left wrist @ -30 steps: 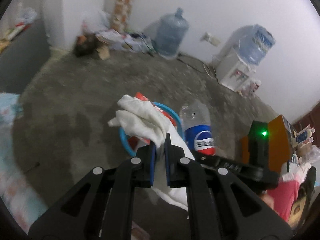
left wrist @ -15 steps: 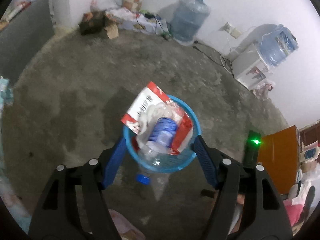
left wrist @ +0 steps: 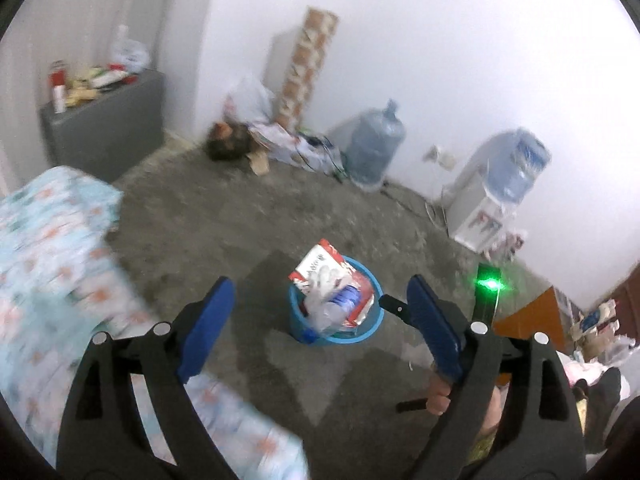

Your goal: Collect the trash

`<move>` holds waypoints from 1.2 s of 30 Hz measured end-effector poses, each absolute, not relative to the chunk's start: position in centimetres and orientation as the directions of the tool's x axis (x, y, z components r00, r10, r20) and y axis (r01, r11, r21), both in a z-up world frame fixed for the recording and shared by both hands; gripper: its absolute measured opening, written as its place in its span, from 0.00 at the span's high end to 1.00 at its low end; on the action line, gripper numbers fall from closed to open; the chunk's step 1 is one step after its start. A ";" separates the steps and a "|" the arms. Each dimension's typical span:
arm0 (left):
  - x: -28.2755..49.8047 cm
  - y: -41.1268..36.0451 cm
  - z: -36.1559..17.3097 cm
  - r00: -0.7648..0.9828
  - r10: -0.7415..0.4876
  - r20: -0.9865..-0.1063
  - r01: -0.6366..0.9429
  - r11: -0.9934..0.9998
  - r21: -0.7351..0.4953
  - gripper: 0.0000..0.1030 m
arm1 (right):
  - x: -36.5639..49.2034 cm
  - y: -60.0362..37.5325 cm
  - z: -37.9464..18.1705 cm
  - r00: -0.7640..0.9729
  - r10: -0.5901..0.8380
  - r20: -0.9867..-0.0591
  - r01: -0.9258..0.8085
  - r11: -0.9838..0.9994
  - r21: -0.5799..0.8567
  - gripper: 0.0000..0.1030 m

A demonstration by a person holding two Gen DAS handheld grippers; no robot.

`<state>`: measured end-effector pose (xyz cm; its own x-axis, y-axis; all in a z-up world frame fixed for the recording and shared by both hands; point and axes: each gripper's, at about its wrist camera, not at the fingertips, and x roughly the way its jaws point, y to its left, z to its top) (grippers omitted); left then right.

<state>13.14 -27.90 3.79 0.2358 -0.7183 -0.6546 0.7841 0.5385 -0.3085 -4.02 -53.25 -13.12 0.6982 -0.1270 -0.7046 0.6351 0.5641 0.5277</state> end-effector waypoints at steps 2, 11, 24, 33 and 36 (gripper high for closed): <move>12.2 -23.9 4.9 0.286 -0.717 -0.636 0.754 0.578 -0.312 0.16 | -3.3 -50.2 -10.3 0.724 -0.116 -0.680 0.573 0.650 0.499 0.24; 7.5 -8.4 6.7 0.596 -0.557 -0.579 0.504 0.820 -0.271 0.09 | -2.1 -37.9 -1.4 0.786 -0.098 -0.610 0.370 0.865 0.338 0.13; 1.0 -1.4 3.7 0.790 -0.084 -0.608 0.072 0.996 -0.044 0.09 | -6.4 -23.8 3.1 0.839 -0.184 -0.512 0.234 0.972 0.035 0.06; 1.1 1.5 -0.8 0.599 -0.038 -0.800 -0.068 0.993 -0.098 0.09 | -6.6 -20.9 -0.5 0.678 -0.205 -0.706 0.206 0.975 -0.086 0.06; 0.7 1.5 -1.1 0.613 -0.014 -0.790 -0.061 0.996 -0.064 0.09 | -6.7 -21.3 -1.1 0.647 -0.208 -0.734 0.221 0.972 -0.080 0.06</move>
<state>0.74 1.47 -1.09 0.6130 -0.0137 -0.7900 -0.0606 0.9961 -0.0642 -6.73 -21.30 -1.09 0.6471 -0.2075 -0.7336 0.2205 0.9721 -0.0804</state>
